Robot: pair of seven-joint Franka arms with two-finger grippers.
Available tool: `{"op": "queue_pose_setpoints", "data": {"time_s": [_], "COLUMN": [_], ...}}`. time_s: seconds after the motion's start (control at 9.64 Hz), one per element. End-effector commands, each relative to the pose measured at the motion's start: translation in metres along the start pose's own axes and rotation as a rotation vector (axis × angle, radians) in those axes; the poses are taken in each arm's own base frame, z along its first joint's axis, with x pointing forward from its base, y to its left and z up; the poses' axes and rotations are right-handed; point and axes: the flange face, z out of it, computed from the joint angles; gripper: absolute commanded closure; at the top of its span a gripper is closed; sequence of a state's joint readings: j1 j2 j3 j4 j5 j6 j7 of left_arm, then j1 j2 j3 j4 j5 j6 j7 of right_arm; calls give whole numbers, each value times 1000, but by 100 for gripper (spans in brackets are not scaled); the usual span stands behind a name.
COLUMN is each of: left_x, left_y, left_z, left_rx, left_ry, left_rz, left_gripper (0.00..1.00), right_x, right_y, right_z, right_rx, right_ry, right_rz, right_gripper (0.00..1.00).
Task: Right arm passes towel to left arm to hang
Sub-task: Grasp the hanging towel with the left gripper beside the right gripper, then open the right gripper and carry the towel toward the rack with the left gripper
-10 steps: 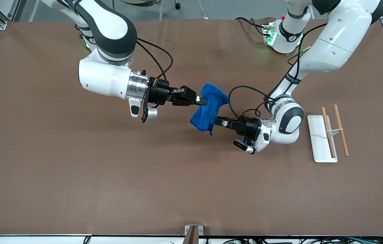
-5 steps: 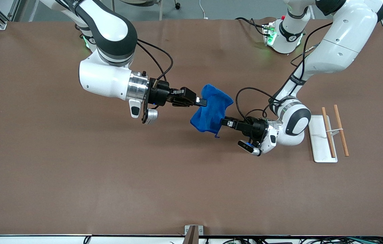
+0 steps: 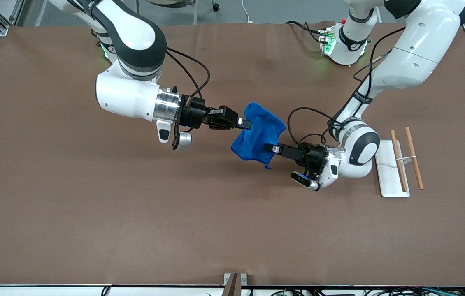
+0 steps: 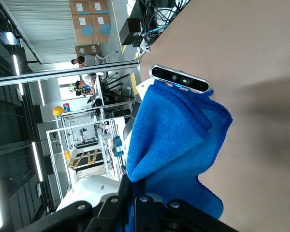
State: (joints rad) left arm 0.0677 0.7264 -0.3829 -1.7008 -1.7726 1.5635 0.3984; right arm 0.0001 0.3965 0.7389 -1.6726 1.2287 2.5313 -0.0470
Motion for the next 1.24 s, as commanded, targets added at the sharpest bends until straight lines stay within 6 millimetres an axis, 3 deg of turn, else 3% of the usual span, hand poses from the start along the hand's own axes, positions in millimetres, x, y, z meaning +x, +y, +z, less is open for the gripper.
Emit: {"op": "queue_pose_setpoints", "data": {"time_s": [0.0,0.1,0.21,0.41,0.62,0.73,0.93,1.14], "left_x": [6,4,-1,-8,-23,-31,-54,-77], "left_y": [3,19,39,84,127,148,185,208], "left_z": [-11,-8,-1,5,8,-5,-47,-65], "left_rx": [17,44,104,259,454,560,732,973], "left_ry": [33,67,114,209,296,355,502,694], "left_rz": [7,0,-27,-83,-131,-140,-158,-224], "left_gripper": [100,100,100,100,100,100,100,100], "right_x": [-3,-1,2,13,43,65,86,97], "right_y": [-2,-1,3,18,48,70,95,99], "right_z": [-1,-2,-5,-19,-47,-73,-128,-187], "right_rx": [17,15,11,-34,-149,-254,-531,-810], "right_ry": [2,3,7,26,3,-3,15,55], "right_rz": [14,15,21,41,-16,-59,-135,-143], "right_gripper": [96,39,0,0,0,0,0,0]}}
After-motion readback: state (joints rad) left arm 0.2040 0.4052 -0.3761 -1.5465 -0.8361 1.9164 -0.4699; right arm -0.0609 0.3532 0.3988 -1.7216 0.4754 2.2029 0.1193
